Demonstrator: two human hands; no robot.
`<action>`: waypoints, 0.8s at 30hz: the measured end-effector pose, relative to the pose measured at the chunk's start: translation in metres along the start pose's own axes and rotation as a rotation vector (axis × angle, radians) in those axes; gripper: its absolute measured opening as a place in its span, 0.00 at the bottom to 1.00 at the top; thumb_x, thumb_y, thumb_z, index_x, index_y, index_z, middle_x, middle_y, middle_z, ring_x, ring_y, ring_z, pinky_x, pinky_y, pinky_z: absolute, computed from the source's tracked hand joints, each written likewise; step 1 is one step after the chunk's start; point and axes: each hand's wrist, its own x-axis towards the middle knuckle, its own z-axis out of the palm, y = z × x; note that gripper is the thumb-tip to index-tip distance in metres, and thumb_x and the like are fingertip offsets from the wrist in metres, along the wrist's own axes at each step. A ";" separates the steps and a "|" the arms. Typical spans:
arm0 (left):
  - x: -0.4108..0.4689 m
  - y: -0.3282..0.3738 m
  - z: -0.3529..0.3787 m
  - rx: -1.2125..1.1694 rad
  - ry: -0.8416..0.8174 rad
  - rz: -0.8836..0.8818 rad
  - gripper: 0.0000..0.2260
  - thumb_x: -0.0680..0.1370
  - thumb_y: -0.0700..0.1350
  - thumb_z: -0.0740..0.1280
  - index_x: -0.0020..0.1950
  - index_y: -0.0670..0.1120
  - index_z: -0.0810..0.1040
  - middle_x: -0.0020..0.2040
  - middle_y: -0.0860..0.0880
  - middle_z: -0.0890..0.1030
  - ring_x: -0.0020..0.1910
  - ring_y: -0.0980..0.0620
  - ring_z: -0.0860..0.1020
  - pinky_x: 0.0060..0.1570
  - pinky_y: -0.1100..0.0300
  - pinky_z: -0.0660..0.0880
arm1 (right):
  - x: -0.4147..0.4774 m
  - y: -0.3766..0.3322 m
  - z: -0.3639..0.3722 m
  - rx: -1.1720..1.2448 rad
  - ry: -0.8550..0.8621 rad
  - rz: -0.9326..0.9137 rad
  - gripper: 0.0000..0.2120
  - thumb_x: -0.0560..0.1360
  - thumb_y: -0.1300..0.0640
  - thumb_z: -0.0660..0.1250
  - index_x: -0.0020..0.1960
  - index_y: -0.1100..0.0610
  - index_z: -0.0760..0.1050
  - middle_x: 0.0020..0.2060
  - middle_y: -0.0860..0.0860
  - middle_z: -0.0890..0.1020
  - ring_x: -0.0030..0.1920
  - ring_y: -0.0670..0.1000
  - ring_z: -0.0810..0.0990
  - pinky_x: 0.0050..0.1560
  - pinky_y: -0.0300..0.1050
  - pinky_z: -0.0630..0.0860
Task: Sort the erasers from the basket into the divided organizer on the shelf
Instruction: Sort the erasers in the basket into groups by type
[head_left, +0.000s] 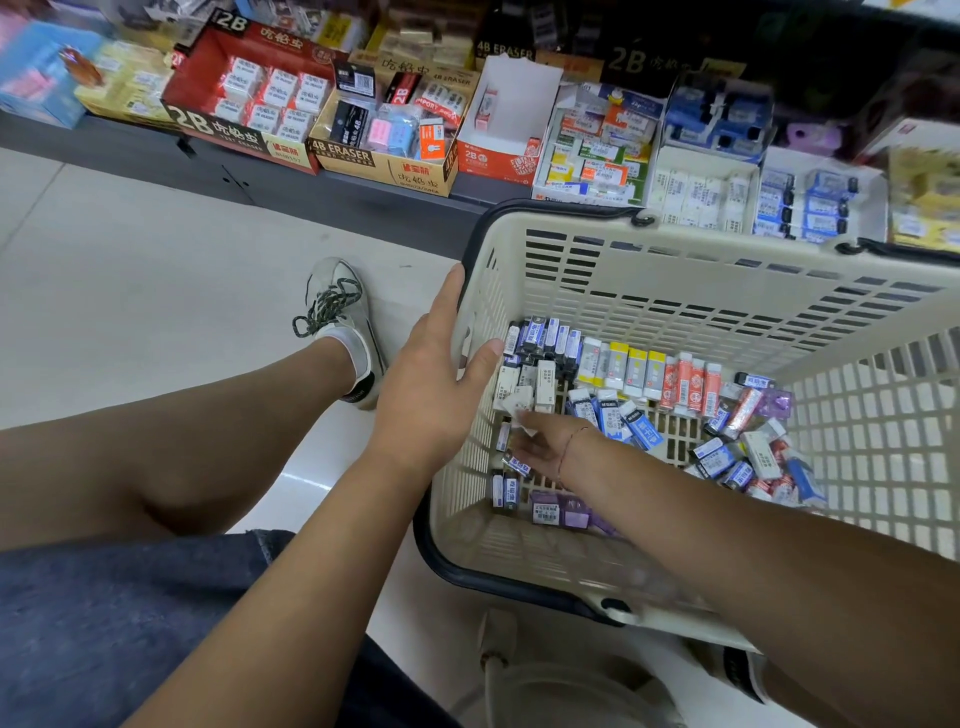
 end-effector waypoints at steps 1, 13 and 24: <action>0.000 0.000 0.000 -0.002 0.000 -0.001 0.30 0.80 0.54 0.62 0.77 0.61 0.51 0.71 0.55 0.69 0.67 0.55 0.70 0.60 0.59 0.69 | 0.000 0.001 0.001 0.045 -0.019 0.015 0.06 0.76 0.63 0.68 0.44 0.64 0.72 0.34 0.57 0.75 0.33 0.50 0.75 0.37 0.44 0.81; -0.001 0.003 -0.001 -0.016 -0.002 -0.017 0.30 0.80 0.54 0.62 0.77 0.61 0.50 0.72 0.55 0.68 0.68 0.55 0.69 0.63 0.56 0.70 | 0.003 0.002 0.007 0.158 -0.021 0.021 0.07 0.78 0.62 0.63 0.44 0.65 0.72 0.40 0.59 0.79 0.35 0.52 0.79 0.46 0.48 0.79; -0.001 0.003 -0.001 -0.025 0.000 -0.020 0.30 0.79 0.54 0.63 0.77 0.62 0.51 0.73 0.57 0.67 0.69 0.57 0.69 0.64 0.55 0.70 | 0.011 0.004 0.012 0.199 0.079 0.011 0.11 0.77 0.61 0.67 0.37 0.63 0.71 0.16 0.53 0.74 0.15 0.45 0.72 0.16 0.34 0.69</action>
